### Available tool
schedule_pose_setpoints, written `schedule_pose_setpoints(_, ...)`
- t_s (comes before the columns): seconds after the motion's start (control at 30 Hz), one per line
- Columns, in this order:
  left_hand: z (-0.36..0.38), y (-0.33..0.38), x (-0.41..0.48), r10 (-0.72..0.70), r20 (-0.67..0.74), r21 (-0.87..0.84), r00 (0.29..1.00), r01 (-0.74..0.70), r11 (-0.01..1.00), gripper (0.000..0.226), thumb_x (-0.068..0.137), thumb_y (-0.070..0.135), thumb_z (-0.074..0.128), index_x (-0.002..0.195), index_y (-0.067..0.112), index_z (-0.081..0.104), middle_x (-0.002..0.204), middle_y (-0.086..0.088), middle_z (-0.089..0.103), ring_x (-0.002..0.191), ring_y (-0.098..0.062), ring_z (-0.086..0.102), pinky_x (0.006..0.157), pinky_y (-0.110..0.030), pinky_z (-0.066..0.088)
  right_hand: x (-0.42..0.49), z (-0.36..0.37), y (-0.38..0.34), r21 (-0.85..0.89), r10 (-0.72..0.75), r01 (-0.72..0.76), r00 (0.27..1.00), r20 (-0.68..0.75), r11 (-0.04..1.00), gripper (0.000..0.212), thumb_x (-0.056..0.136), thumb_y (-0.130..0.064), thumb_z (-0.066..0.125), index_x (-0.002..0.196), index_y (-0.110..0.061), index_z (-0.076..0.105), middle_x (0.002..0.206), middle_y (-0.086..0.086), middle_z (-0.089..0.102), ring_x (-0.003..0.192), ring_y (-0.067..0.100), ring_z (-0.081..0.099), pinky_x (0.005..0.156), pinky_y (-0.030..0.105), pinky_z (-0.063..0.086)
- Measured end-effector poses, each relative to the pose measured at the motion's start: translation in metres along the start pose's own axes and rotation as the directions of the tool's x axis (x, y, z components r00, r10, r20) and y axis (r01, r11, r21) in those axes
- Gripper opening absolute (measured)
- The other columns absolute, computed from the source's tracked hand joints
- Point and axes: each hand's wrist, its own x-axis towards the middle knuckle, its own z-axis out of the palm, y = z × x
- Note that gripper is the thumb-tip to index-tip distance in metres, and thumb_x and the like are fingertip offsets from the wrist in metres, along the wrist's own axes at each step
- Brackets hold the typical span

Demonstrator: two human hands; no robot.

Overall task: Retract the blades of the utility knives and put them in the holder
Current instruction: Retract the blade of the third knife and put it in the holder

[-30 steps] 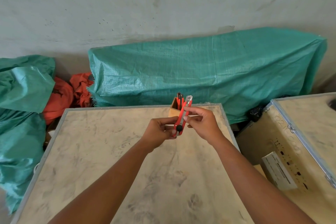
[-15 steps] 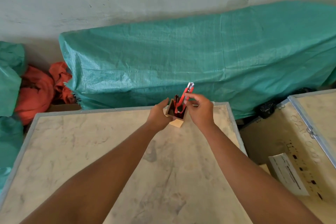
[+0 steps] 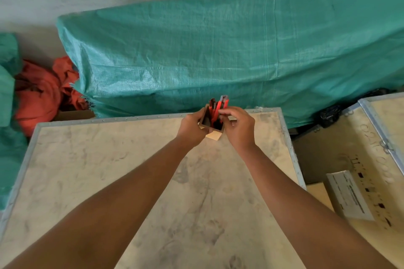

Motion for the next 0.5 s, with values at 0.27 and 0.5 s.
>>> schedule_pose_setpoints(0.27, -0.003, 0.005, -0.002, -0.022, -0.006, -0.006, 1.000, 0.022, 1.000, 0.052, 0.077, 0.004, 0.079, 0.125, 0.022, 0.065, 0.102, 0.004, 0.074, 0.099, -0.017, 0.067, 0.082, -0.027, 0.049, 0.000, 0.005, -0.003, -0.062, 0.053, -0.047, 0.993, 0.109, 0.997, 0.025, 0.081, 0.005, 0.074, 0.099, -0.011, 0.079, 0.096, 0.006, 0.076, 0.087, 0.008, 0.063, 0.074, 0.027, 0.059)
schedule_pose_setpoints(0.5, -0.002, 0.009, -0.010, -0.093, -0.011, -0.024, 0.996, 0.092, 0.995, 0.074, 0.080, 0.005, 0.078, 0.145, 0.016, 0.046, 0.142, -0.008, 0.058, 0.131, -0.029, 0.053, 0.092, -0.030, 0.044, -0.006, 0.000, -0.002, -0.068, 0.152, -0.146, 0.983, 0.098, 0.987, 0.040, 0.078, 0.001, 0.079, 0.114, -0.015, 0.076, 0.125, 0.010, 0.066, 0.116, 0.023, 0.063, 0.091, 0.045, 0.060)
